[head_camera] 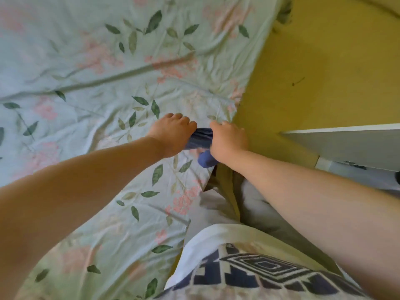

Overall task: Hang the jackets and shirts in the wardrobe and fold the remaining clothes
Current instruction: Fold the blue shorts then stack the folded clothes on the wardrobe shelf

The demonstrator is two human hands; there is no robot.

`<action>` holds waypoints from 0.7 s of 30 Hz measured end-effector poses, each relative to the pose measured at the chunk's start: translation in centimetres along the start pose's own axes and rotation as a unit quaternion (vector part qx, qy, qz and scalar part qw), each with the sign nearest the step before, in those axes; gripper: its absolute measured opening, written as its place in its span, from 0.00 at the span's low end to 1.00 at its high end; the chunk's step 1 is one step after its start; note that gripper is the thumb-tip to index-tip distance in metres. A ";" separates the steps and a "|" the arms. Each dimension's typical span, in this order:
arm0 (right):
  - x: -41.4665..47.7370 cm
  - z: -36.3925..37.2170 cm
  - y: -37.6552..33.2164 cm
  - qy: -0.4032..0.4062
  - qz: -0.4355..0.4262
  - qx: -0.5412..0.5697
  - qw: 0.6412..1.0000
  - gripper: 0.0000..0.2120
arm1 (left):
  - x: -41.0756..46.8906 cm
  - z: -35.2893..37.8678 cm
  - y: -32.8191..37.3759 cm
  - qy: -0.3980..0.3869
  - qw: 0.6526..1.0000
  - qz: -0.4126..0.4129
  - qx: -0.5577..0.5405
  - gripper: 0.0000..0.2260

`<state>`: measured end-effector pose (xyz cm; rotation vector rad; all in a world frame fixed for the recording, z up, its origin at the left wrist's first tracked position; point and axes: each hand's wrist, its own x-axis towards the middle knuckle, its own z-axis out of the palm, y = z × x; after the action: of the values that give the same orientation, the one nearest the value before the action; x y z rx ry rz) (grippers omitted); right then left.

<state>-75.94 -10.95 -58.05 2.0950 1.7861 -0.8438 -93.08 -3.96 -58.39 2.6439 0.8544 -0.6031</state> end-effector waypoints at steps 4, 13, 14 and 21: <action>-4.7 -4.8 3.2 0.053 0.041 0.044 0.997 0.12 | 1.3 -8.5 3.4 -0.086 0.996 0.003 -0.034 0.07; -15.3 -11.3 13.6 0.100 0.209 0.200 0.952 0.11 | 6.1 -23.6 17.1 -0.153 0.972 0.160 0.078 0.05; -16.9 -12.1 14.9 0.116 0.223 0.213 0.944 0.11 | 6.6 -25.2 19.2 -0.155 0.967 0.179 0.093 0.05; -33.3 -19.8 25.6 0.264 0.303 0.298 0.866 0.11 | 8.2 -38.5 36.8 -0.074 0.919 0.336 0.190 0.11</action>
<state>-48.70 -32.50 -27.30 3.2895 0.9299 -0.7274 -53.22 -13.33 -23.40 2.9093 -0.2634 -0.8124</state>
